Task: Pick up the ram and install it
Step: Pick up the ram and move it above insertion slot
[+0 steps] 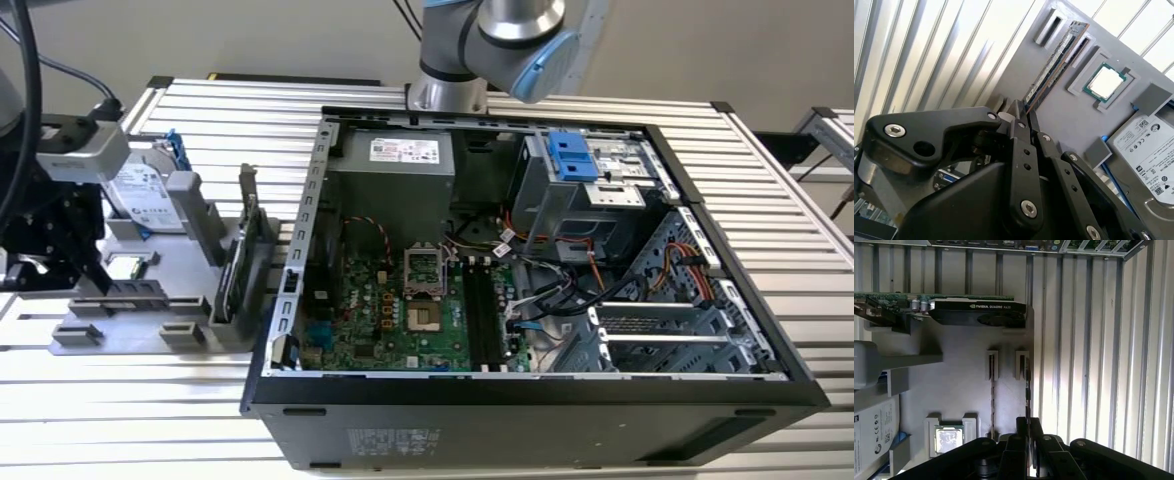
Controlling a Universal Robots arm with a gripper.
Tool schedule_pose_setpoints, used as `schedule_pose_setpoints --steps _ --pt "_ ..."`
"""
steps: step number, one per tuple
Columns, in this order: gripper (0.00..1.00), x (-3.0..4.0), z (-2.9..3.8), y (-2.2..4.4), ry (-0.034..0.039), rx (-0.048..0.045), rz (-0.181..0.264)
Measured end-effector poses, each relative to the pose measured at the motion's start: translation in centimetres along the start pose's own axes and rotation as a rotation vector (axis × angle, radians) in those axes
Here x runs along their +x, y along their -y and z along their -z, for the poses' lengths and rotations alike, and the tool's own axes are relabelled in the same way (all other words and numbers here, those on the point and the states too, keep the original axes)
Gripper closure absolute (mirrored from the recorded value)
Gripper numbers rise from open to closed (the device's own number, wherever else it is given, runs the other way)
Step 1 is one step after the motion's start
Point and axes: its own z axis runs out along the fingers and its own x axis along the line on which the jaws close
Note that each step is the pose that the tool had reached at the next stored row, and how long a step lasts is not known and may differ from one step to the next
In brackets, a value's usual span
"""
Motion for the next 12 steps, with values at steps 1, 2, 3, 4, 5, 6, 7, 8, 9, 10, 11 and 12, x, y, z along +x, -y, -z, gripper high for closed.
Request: schedule_pose_setpoints --steps 1,2,3,4,5,6,7,8,9,10,11,12 --pt "1.00 0.00 0.09 0.00 0.0000 0.0001 0.000" --pt "1.00 -0.01 0.17 0.00 0.0000 0.0000 0.000" --pt "1.00 -0.01 0.26 -0.01 0.0000 0.0000 0.000" --pt "1.00 -0.01 0.35 -0.01 0.0000 0.0000 0.000" --pt "1.00 -0.02 0.43 -0.01 0.0000 0.0000 0.000" --pt "1.00 -0.02 0.50 -0.01 -0.0001 -0.0001 0.000" --pt "1.00 -0.02 0.58 -0.01 0.0000 -0.0001 0.000" --pt "1.00 -0.02 0.66 -0.01 0.0000 0.0000 0.000" --pt "1.00 -0.03 0.73 -0.01 -0.0001 -0.0001 0.000" --pt "1.00 -0.03 0.82 -0.01 0.0000 0.0000 0.000" --pt "1.00 -0.03 0.90 -0.01 0.0000 0.0000 0.000" --pt "1.00 -0.04 0.97 -0.02 -0.0001 -0.0001 0.000"
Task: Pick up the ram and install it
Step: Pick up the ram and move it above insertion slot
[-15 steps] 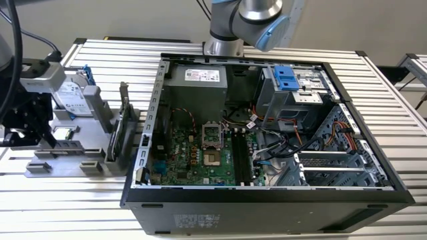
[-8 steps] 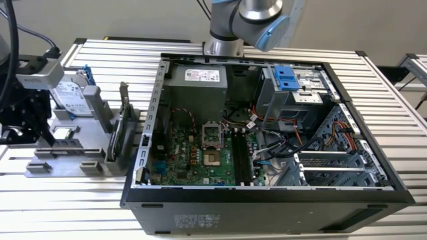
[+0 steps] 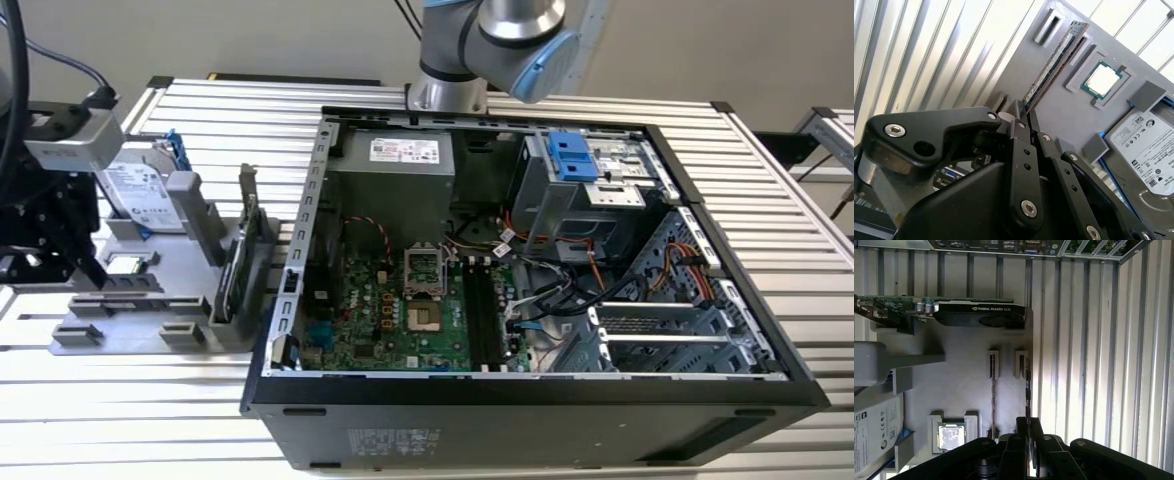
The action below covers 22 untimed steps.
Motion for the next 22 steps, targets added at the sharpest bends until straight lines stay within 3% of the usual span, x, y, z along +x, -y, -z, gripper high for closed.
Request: schedule_pose_setpoints --steps 22 --pt "1.00 -0.06 1.48 -0.02 0.0001 0.0000 0.000"
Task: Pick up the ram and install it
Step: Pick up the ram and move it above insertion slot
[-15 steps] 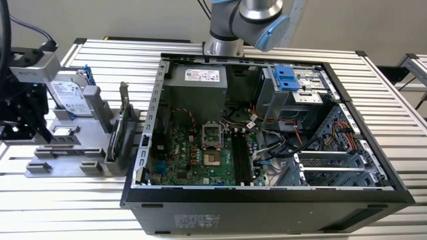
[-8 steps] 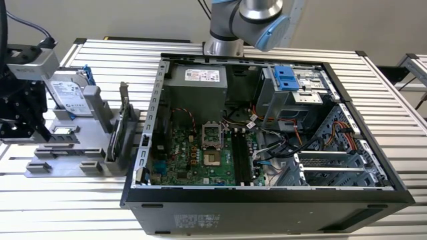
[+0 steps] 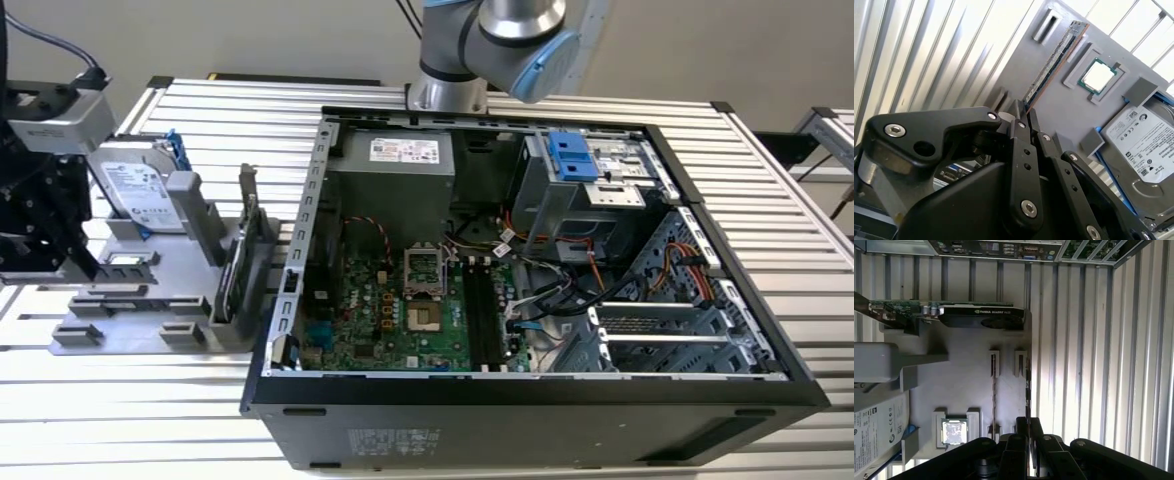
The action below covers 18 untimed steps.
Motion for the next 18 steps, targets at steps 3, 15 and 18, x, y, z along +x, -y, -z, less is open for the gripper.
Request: schedule_pose_setpoints --steps 3,15,18 --pt "1.00 -0.01 0.18 0.00 0.0000 0.0000 0.000" --pt "1.00 -0.03 0.87 -0.01 0.0000 0.0000 0.000" --pt "1.00 -0.04 1.04 -0.02 -0.0001 0.0000 0.000"
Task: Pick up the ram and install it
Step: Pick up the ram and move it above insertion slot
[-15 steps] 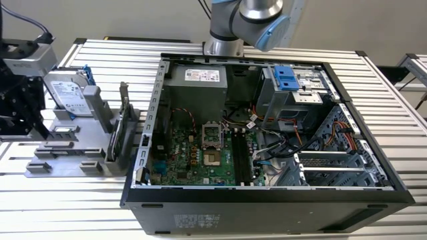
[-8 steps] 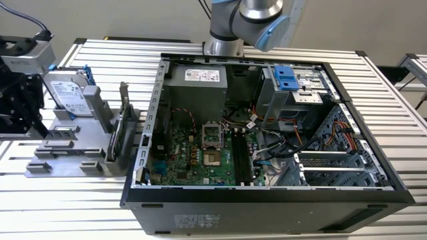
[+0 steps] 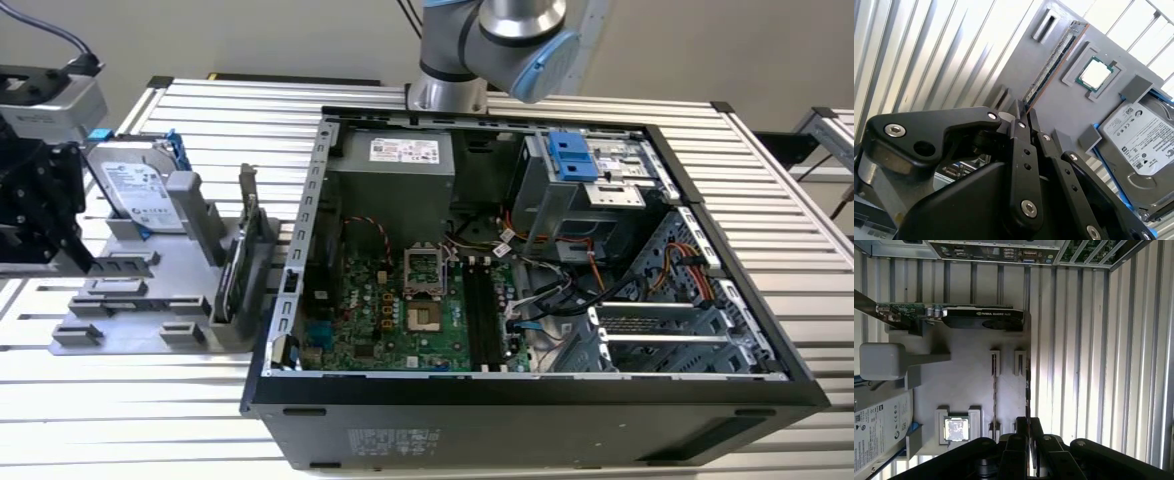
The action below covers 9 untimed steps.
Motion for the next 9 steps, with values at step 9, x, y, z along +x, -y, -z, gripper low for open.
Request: schedule_pose_setpoints --steps 9 --pt "1.00 -0.03 0.65 -0.01 0.0000 0.0000 0.000"
